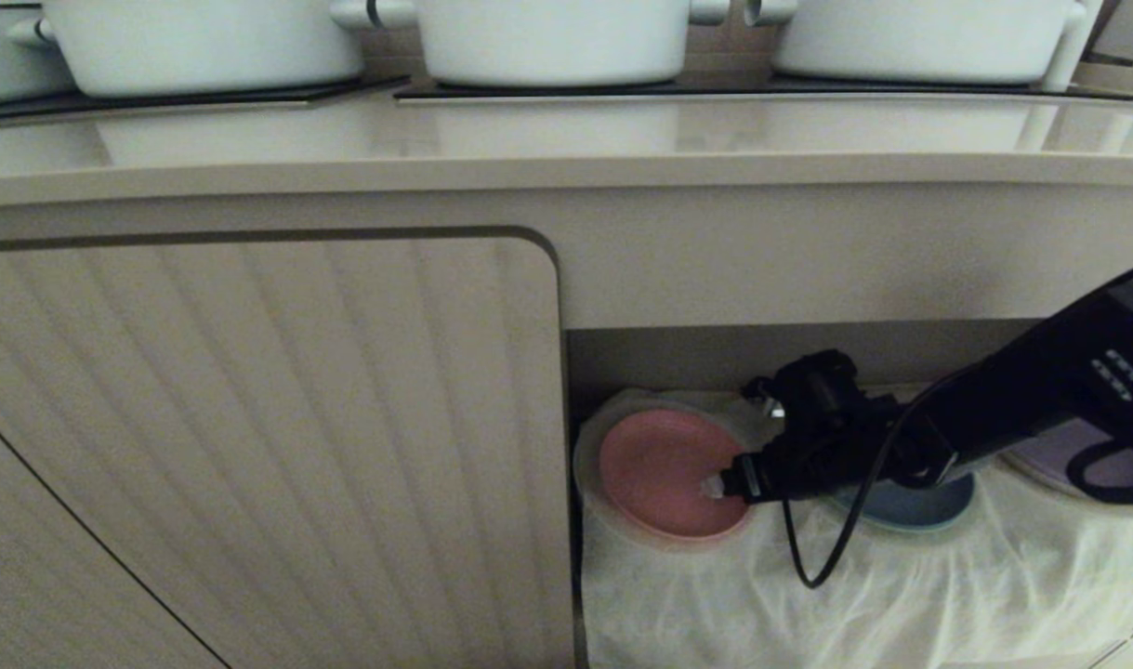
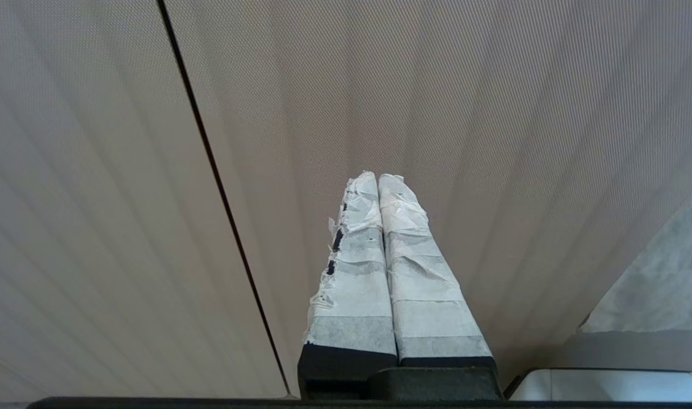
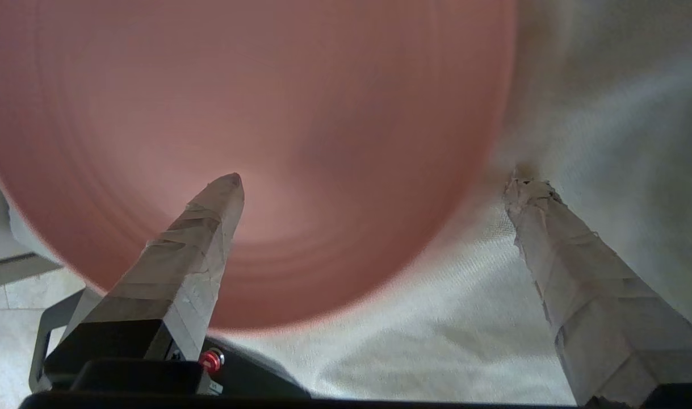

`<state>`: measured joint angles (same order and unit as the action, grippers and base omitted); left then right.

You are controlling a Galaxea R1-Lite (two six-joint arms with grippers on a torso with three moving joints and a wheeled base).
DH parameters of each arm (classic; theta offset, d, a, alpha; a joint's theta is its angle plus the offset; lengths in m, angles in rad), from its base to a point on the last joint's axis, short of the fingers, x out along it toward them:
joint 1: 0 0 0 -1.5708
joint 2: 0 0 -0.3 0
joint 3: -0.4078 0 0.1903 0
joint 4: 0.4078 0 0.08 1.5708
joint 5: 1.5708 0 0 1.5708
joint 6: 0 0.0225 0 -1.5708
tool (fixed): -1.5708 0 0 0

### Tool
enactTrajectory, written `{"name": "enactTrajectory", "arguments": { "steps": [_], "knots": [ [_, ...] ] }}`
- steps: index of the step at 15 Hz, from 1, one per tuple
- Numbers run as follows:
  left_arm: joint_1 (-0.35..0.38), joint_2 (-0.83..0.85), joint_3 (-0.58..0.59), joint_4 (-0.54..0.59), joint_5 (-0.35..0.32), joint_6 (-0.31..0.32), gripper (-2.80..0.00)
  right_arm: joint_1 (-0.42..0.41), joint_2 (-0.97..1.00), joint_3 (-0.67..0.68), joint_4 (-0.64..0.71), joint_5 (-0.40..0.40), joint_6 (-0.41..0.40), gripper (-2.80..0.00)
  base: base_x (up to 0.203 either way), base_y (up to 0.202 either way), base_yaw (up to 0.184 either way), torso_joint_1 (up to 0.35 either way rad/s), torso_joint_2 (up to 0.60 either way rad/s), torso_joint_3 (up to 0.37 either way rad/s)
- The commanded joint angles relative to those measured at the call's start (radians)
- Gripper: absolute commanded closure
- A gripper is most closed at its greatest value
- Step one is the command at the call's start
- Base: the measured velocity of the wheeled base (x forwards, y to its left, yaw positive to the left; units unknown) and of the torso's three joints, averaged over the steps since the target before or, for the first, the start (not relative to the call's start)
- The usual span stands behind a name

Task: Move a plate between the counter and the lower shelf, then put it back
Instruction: Pick up the plate in the cupboard

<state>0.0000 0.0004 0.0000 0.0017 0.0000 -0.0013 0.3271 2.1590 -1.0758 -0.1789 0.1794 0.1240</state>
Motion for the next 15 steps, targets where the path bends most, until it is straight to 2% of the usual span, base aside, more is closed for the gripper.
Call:
{"name": "enactTrajectory", "arguments": {
  "steps": [1,6,15],
  "knots": [
    [0.0,0.0,0.0,0.0,0.0,0.0,0.0,0.006,0.017,-0.017,-0.001,0.002,0.002,-2.8,0.0,0.0,0.0,0.0,0.0,0.0],
    [0.0,0.001,0.0,0.0,0.0,0.0,0.0,0.032,0.044,-0.049,-0.002,0.0,0.028,-2.8,0.0,0.0,0.0,0.0,0.0,0.0],
    [0.0,0.0,0.0,0.0,0.0,0.0,0.0,0.013,0.014,-0.044,0.003,-0.017,0.023,-2.8,0.0,0.0,0.0,0.0,0.0,0.0]
  ]
}}
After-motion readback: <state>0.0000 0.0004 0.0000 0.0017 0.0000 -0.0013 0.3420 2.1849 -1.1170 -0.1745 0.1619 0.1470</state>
